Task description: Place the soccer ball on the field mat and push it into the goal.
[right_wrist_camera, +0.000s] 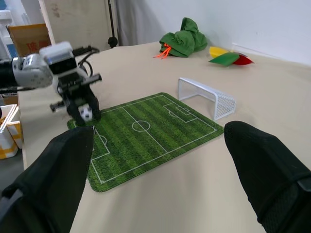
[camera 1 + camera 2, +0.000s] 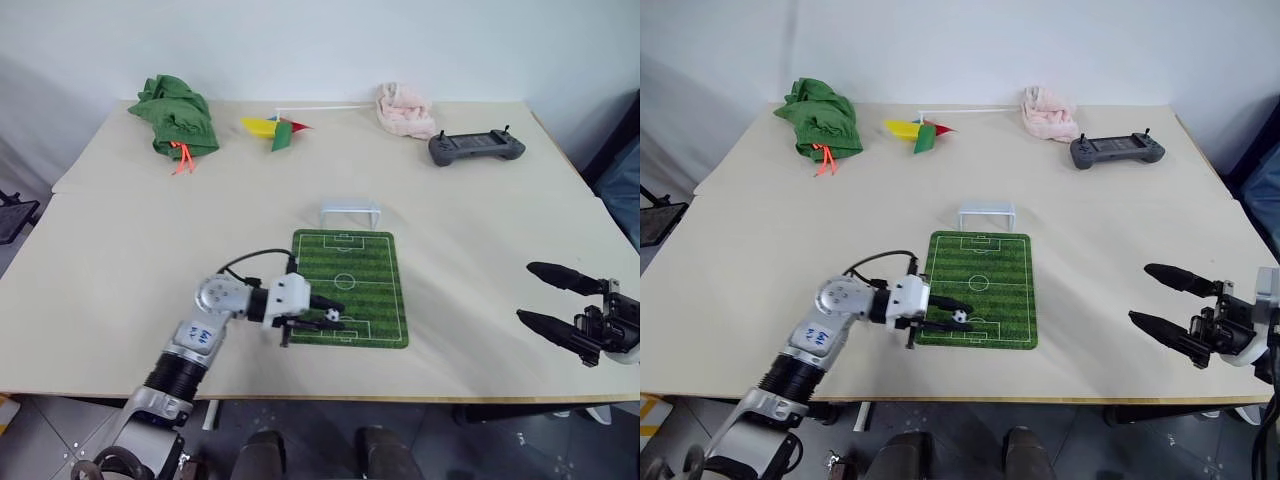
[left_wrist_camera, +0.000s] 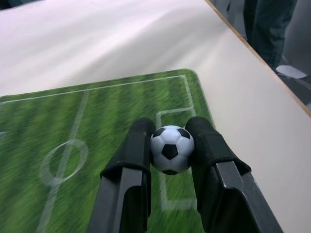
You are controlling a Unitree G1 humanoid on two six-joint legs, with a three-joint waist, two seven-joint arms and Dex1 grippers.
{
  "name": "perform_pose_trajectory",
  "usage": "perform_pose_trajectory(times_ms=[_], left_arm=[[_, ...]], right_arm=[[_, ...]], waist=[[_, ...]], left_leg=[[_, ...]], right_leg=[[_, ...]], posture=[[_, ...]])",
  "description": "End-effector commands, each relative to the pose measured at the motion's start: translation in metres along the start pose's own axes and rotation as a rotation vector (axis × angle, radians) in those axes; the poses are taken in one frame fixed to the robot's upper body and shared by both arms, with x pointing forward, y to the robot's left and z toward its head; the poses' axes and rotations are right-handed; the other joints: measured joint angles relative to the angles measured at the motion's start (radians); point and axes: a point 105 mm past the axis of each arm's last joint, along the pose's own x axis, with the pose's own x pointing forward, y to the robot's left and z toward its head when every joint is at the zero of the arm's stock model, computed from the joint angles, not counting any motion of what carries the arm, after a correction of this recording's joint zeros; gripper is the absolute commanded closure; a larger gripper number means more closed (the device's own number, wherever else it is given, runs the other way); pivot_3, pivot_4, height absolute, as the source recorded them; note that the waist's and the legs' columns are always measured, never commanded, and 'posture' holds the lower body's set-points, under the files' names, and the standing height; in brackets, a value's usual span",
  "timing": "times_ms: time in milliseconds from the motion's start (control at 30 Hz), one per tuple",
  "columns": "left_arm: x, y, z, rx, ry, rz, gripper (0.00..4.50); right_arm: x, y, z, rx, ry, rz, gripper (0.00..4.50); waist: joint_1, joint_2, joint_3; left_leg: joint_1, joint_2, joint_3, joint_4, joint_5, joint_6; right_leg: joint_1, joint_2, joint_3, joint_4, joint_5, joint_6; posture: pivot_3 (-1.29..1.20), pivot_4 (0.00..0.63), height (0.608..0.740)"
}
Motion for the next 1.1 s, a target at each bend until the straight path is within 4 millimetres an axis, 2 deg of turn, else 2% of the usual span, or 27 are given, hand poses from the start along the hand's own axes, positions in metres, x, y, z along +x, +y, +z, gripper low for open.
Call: perform_pose_trajectory(times_ms=[33, 200, 367, 767, 1100], left_arm=[[0.011, 0.004, 0.009, 0.031, 0.002, 0.033, 3.64], [0.025, 0.002, 0.004, 0.034, 0.026, 0.045, 3.64], [0.027, 0.004, -0.002, 0.034, 0.059, 0.07, 3.64], [0.02, -0.008, -0.011, 0.018, 0.094, 0.031, 3.64], [0.008, -0.008, -0.003, 0.028, 0.094, 0.06, 3.64]], right_arm=[[-0.002, 0.002, 0.011, -0.039, 0.015, 0.015, 0.0], [-0.005, 0.003, 0.011, -0.036, 0.029, 0.008, 0.0], [-0.006, 0.005, 0.011, -0.033, 0.033, 0.002, 0.0], [-0.01, 0.005, 0.01, -0.032, 0.052, -0.017, 0.0], [-0.011, 0.002, 0.01, -0.038, 0.065, -0.026, 0.0]], waist=[[0.0, 0.0, 0.0], [-0.002, 0.0, 0.0], [-0.001, 0.0, 0.0], [-0.002, 0.0, 0.0], [-0.001, 0.0, 0.0]], left_leg=[[0.0, 0.0, 0.0, 0.0, 0.0, 0.0], [0.0, 0.0, 0.001, 0.0, 0.0, 0.0], [0.0, 0.0, 0.001, 0.0, -0.001, 0.0], [0.0, 0.0, 0.001, 0.0, -0.001, 0.0], [0.001, 0.0, 0.001, 0.0, -0.001, 0.0]], right_leg=[[0.0, 0.0, 0.0, 0.0, 0.0, 0.0], [0.0, 0.0, 0.001, 0.0, 0.0, 0.0], [0.0, 0.0, 0.001, 0.0, 0.0, 0.0], [0.0, 0.0, 0.001, -0.001, 0.0, 0.0], [0.0, 0.0, 0.002, -0.001, 0.0, 0.0]], posture=[[0.0, 0.15, 0.74], [0.0, 0.15, 0.74], [0.0, 0.15, 0.74], [0.0, 0.15, 0.74], [0.0, 0.15, 0.74]])
